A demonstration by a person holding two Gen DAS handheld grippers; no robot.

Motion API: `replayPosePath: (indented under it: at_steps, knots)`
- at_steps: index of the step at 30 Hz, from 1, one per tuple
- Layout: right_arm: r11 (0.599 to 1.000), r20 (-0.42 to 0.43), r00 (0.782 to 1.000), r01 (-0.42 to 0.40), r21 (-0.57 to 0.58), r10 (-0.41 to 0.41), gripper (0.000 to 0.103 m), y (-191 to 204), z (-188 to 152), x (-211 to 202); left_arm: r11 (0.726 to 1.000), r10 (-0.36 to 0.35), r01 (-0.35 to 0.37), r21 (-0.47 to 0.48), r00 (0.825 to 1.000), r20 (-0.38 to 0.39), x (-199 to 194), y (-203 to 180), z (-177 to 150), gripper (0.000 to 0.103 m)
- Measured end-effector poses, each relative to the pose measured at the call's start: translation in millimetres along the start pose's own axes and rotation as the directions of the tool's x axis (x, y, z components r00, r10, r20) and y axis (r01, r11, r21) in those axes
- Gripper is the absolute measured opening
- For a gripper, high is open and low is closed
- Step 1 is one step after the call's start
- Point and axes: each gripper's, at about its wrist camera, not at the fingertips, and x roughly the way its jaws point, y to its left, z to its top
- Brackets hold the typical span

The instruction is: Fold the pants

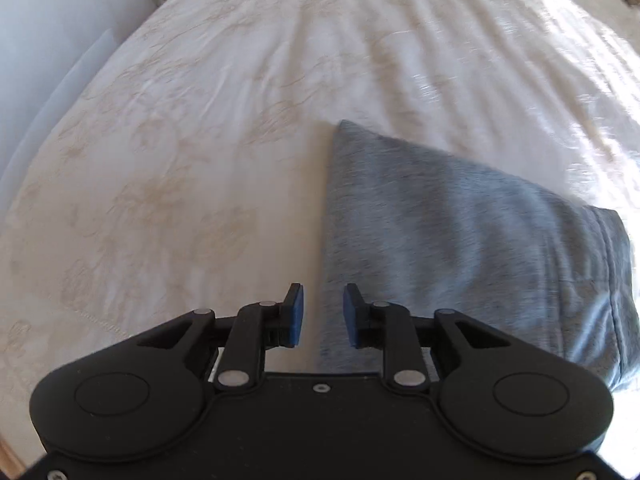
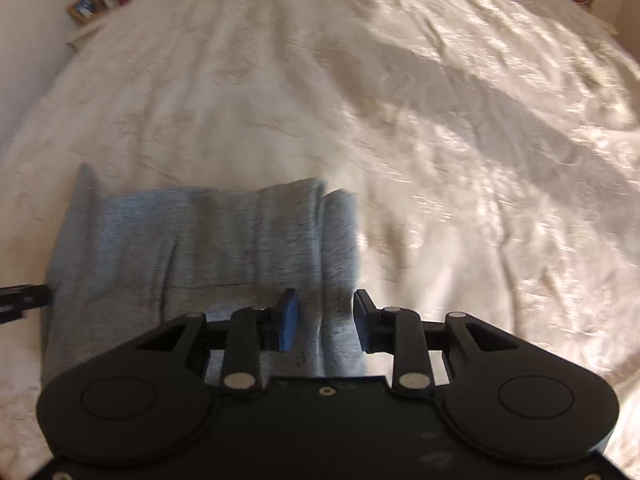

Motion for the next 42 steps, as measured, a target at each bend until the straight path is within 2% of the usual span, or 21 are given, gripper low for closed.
replayPosePath:
  at_steps: [1,3,7,11,15,20,24,30,42]
  knots:
    - [1.0,0.011,1.0,0.015,0.001,-0.015,0.037,-1.5,-1.5,-1.7,1.0,0.005,-0.005,-0.022,1.0,-0.007,1.0,6.0,-2.8,0.029]
    - [0.999,0.032,0.999,-0.026,0.021,0.025,0.036,-7.6,-6.1,-13.9,0.999,0.003,-0.003,-0.035,1.0,-0.001,-6.2,14.6,-10.8,0.029]
    - [0.997,0.113,0.99,-0.081,-0.008,0.081,0.039,-6.9,-19.2,-51.6,1.0,0.013,-0.013,0.003,0.998,0.066,-38.8,13.4,-28.8,0.029]
    - [0.994,0.16,0.981,-0.111,-0.01,0.111,0.044,-1.4,-35.3,-84.1,1.0,-0.02,0.018,0.017,0.995,0.101,-72.9,4.9,-47.2,0.031]
    - [0.978,0.112,0.972,-0.208,-0.003,0.207,0.046,1.1,-49.9,-103.6,0.999,-0.044,0.042,0.017,0.991,0.127,-101.5,-12.2,-64.1,0.046]
    - [0.972,0.147,0.961,-0.233,-0.024,0.234,0.046,-1.0,-73.6,-134.3,0.997,-0.072,0.072,0.006,0.99,0.123,-128.1,-27.0,-83.1,0.046]
    - [0.968,0.157,0.955,-0.25,-0.037,0.253,0.046,-9.2,-90.7,-157.0,0.997,-0.075,0.074,0.016,0.989,0.125,-145.8,-39.4,-99.0,0.053]
    - [0.964,0.166,0.949,-0.262,-0.053,0.267,0.046,-17.4,-108.1,-174.2,0.996,-0.092,0.094,-0.002,0.986,0.138,-165.2,-45.7,-118.0,0.053]
    - [0.954,0.186,0.936,-0.297,-0.043,0.299,0.047,-31.0,-124.3,-191.4,0.997,-0.075,0.075,0.006,0.983,0.166,-187.2,-53.7,-134.4,0.053]
